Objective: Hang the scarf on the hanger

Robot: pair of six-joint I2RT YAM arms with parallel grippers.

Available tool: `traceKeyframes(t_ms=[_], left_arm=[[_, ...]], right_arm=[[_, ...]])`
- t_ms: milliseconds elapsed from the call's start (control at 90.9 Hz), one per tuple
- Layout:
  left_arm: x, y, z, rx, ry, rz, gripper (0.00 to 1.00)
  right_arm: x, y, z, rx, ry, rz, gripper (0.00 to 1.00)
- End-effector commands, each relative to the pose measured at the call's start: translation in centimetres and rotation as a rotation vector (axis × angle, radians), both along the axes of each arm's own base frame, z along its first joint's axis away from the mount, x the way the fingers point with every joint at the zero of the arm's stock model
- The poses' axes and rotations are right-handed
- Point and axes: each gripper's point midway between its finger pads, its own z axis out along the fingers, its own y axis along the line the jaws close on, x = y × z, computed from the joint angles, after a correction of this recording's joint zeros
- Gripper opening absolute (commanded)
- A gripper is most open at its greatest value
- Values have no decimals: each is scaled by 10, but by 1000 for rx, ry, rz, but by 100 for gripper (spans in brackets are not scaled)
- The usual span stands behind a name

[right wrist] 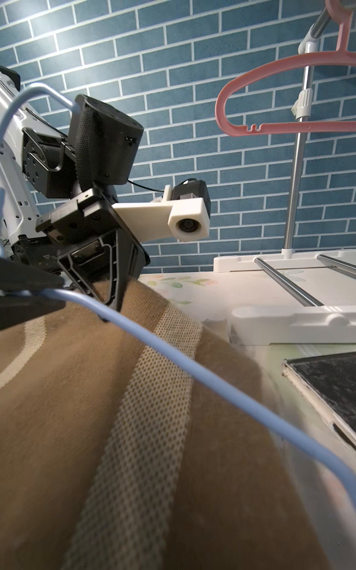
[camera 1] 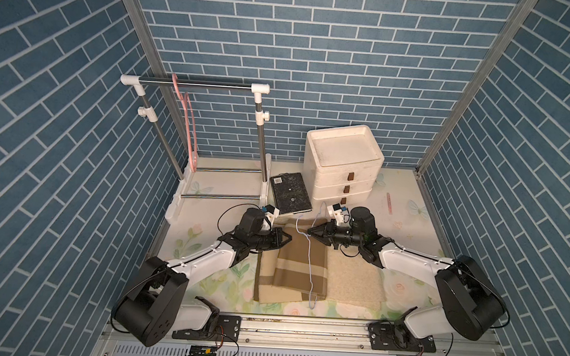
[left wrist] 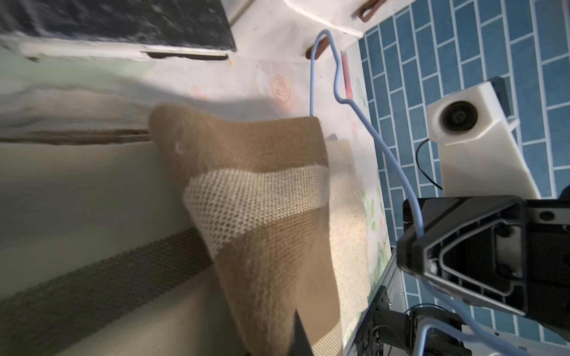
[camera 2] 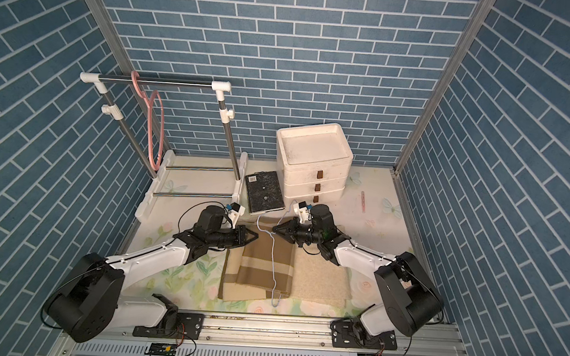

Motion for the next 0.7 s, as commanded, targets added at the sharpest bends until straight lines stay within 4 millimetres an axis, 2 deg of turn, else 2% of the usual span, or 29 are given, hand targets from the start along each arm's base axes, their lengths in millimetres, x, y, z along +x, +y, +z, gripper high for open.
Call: traceKeyframes(t_ms=[0,231,385,550,693], left_arm=[[-9,41,-22,125,75,73,0],[-11,81,-35,220,134,143,0],[-12,95,-37,239,148,198,0],[-14,100,-31,227,149,226,0],[-10,91,-11,156,126,217,0]], right_arm=[[-2,14,16,57,-34,75,0],[-6,24,6,60,-10,119,0],[-8,22,-4,47,16,121,0],[-6,20,-10,45,29,113,0],[2,12,-11,47,27,87,0]])
